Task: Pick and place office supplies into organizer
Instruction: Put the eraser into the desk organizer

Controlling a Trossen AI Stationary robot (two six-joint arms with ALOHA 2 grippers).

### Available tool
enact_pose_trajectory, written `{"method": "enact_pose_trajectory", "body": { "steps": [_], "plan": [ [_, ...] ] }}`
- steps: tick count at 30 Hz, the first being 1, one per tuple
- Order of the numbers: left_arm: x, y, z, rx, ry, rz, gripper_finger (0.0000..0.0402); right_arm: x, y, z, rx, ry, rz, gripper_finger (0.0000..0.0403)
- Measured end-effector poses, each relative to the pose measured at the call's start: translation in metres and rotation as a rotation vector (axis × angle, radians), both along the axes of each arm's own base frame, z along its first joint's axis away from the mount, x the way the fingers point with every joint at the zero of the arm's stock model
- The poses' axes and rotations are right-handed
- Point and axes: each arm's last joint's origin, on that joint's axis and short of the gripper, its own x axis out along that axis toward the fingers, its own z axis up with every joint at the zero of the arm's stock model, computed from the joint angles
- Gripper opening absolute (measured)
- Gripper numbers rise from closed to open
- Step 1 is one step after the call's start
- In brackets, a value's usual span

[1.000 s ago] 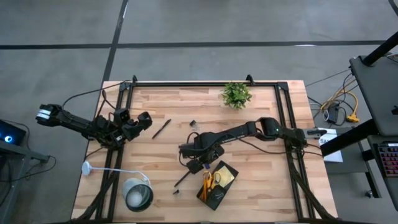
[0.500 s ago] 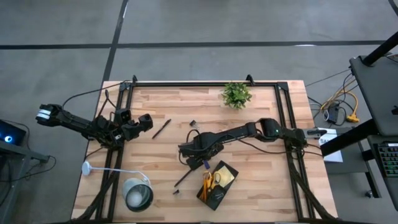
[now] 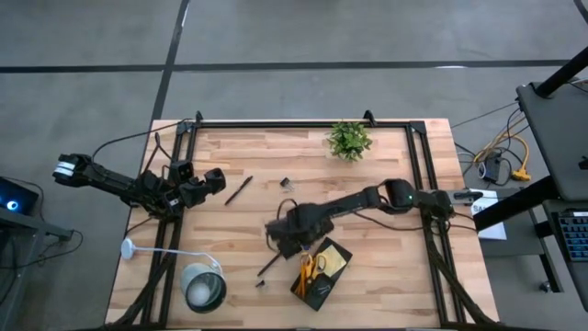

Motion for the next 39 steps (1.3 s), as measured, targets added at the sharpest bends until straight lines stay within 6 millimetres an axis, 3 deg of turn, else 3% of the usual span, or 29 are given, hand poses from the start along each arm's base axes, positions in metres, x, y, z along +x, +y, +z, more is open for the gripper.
{"method": "enact_pose_trajectory", "body": {
  "steps": [6,15,24,35,39],
  "plan": [
    [-0.001,0.000,0.001,-0.001,-0.006,0.000,0.0191,-0.003,0.017,0.000,-0.004,-0.005,0.022,0.0198],
    [-0.003,0.001,0.002,-0.003,-0.016,0.000,0.0191,0.007,0.008,0.001,-0.023,-0.086,-0.017,0.0180],
    [-0.003,0.000,0.002,0.005,-0.022,-0.011,0.0191,0.003,0.006,-0.006,-0.012,-0.059,-0.043,0.0174],
    [-0.003,0.000,0.002,0.008,-0.018,-0.013,0.0191,0.002,0.005,-0.005,-0.018,-0.049,-0.029,0.0075],
    [-0.003,0.000,0.002,0.008,-0.019,-0.014,0.0191,0.002,0.005,-0.004,-0.034,-0.059,-0.029,0.0057]
  ]
}}
